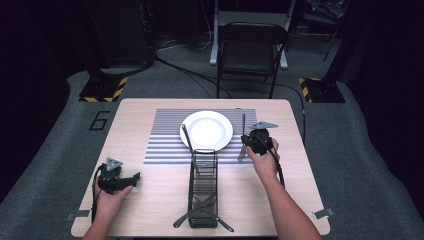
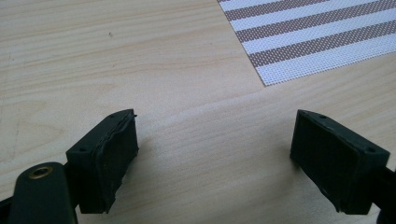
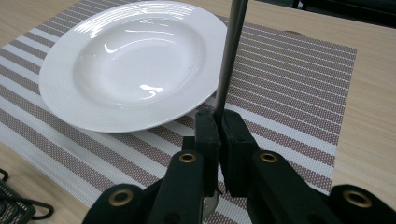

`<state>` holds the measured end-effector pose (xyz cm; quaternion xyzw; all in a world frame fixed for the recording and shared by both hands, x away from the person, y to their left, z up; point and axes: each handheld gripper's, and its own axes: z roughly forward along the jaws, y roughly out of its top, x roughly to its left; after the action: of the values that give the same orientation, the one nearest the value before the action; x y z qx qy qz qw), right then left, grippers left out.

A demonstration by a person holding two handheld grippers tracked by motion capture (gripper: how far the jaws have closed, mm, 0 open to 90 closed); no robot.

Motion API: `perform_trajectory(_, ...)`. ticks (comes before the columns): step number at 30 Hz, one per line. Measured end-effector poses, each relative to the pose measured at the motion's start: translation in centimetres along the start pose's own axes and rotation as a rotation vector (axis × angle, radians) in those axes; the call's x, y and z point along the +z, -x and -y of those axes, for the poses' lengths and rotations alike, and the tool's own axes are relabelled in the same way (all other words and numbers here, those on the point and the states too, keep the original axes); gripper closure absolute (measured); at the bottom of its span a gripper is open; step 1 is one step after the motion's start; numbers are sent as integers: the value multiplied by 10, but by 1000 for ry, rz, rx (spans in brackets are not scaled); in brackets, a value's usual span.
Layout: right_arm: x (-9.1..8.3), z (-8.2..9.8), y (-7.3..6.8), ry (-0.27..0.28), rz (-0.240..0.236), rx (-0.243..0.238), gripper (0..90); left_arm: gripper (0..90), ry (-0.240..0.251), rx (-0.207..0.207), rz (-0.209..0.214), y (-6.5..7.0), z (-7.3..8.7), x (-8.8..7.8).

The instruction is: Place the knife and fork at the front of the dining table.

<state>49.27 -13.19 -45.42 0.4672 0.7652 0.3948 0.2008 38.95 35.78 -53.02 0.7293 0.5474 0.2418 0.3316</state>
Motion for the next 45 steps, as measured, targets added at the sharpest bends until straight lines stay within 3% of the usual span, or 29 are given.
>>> perform_trajectory(9,14,-7,1,-22,22,15,863,145,2,2,-1,0,0,0)
perform_trajectory(13,19,-8,3,-33,42,77,864,145,4,2,1,0,0,1)
perform_trajectory(21,28,-10,2,-52,80,109,862,145,4,3,1,0,0,1)
perform_trajectory(26,34,-11,3,-62,93,165,866,145,4,3,1,0,0,1)
perform_trajectory(30,40,-10,5,-65,112,177,865,145,4,2,1,0,0,1)
perform_trajectory(45,59,-5,19,-100,95,273,871,145,4,3,1,0,0,1)
